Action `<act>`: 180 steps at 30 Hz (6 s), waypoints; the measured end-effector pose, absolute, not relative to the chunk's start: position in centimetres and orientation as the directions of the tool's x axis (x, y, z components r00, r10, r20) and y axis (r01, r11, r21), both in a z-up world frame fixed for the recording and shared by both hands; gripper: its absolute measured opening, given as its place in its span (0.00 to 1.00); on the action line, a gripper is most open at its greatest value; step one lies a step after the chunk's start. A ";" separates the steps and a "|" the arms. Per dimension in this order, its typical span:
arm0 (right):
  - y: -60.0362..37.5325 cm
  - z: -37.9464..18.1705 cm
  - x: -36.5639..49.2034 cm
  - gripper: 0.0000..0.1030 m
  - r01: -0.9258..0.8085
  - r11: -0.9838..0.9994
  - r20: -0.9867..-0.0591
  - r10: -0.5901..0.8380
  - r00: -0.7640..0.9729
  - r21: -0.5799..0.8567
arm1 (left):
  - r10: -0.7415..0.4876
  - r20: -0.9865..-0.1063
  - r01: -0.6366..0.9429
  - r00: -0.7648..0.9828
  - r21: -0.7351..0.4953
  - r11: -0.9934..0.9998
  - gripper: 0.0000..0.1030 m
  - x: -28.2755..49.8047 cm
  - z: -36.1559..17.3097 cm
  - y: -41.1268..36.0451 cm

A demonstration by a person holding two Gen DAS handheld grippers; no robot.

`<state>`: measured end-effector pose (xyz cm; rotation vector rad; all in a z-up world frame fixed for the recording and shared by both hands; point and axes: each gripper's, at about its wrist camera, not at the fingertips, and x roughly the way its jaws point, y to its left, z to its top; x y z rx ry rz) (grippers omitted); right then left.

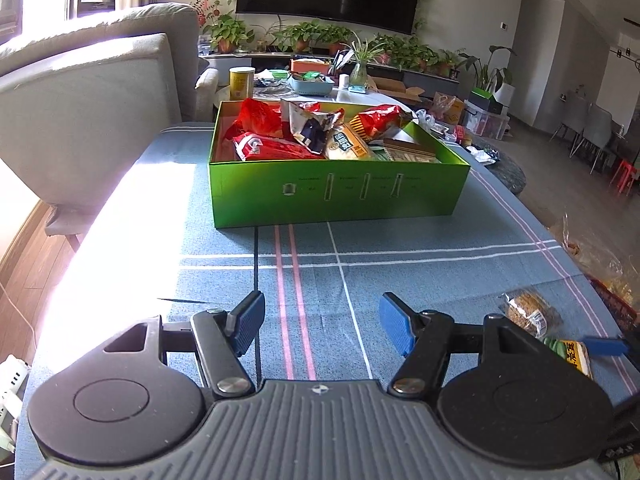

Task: Organize snacks
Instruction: 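Move both grippers back toward the remaining snacks on the cloth, then grasp the round cookie packet with the right gripper while the left grasps the green-bean snack bag, then carry the cookie packet and green-bean bag into the green box and release both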

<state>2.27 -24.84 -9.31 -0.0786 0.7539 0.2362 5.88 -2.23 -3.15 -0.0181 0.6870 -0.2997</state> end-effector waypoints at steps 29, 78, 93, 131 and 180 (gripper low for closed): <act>-26.3 -5.9 4.3 0.89 -0.136 0.985 -0.560 0.173 0.810 0.108 | -0.387 -0.654 0.344 0.650 -0.201 0.917 0.59 4.9 -3.9 -2.4; -23.8 -8.7 10.3 0.96 0.015 1.000 -0.642 0.005 0.766 0.026 | -0.365 -0.656 0.410 0.661 -0.091 0.907 0.48 4.1 -4.4 -4.9; -22.5 -7.5 8.1 0.91 -0.011 0.977 -0.598 0.140 0.789 0.215 | -0.362 -0.653 0.397 0.666 -0.101 0.912 0.48 4.0 -4.3 -4.7; -20.3 -1.8 14.1 0.91 -0.143 0.948 -0.500 0.273 0.822 0.283 | -0.316 -0.591 0.327 0.742 -0.092 0.941 0.48 11.9 -0.7 -3.3; -22.9 -3.5 27.9 0.97 0.028 0.948 -0.552 0.161 0.818 0.317 | -0.228 -0.609 0.234 0.760 -0.071 0.970 0.49 25.1 -1.6 -4.1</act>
